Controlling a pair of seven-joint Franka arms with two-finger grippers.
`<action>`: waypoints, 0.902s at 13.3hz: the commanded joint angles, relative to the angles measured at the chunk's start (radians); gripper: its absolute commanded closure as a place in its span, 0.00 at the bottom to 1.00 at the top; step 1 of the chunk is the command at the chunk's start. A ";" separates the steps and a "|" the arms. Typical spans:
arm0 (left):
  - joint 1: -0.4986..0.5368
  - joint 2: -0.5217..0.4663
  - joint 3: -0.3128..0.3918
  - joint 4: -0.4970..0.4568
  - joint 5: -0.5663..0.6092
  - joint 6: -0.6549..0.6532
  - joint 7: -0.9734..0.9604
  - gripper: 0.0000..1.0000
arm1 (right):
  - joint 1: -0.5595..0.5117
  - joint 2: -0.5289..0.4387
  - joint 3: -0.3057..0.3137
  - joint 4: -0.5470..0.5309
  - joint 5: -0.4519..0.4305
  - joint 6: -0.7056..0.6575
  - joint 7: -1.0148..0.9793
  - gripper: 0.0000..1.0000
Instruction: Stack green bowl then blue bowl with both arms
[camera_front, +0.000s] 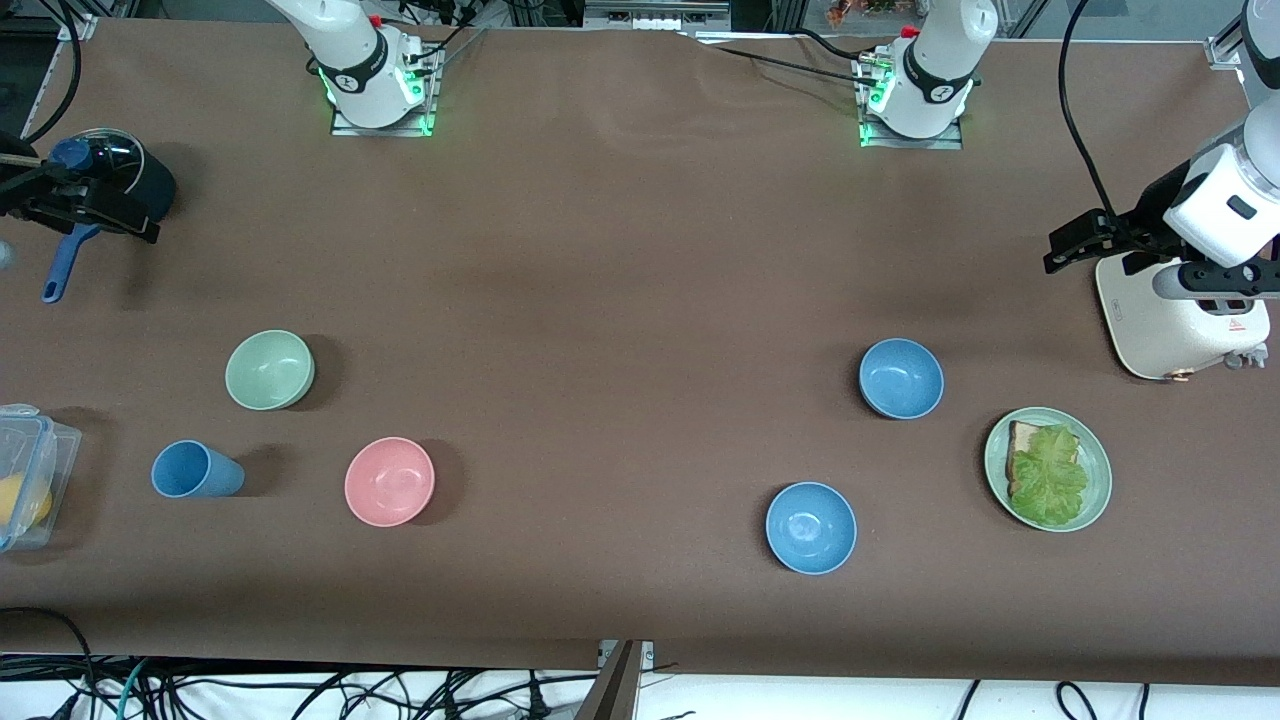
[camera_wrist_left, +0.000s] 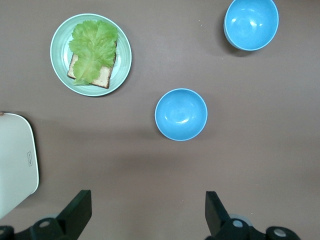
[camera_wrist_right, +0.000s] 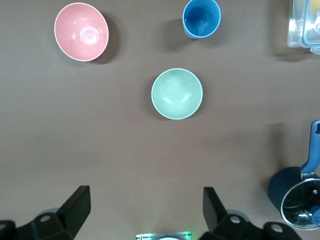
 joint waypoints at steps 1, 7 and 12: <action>0.003 -0.008 -0.006 -0.004 0.021 0.004 -0.008 0.00 | -0.012 0.006 0.007 0.021 -0.007 -0.015 -0.020 0.01; 0.003 -0.007 -0.006 -0.004 0.021 0.004 -0.008 0.00 | -0.012 0.006 0.007 0.021 -0.007 -0.015 -0.020 0.01; -0.002 0.018 -0.008 0.013 0.024 0.021 -0.006 0.00 | -0.012 0.006 0.007 0.021 -0.007 -0.015 -0.020 0.01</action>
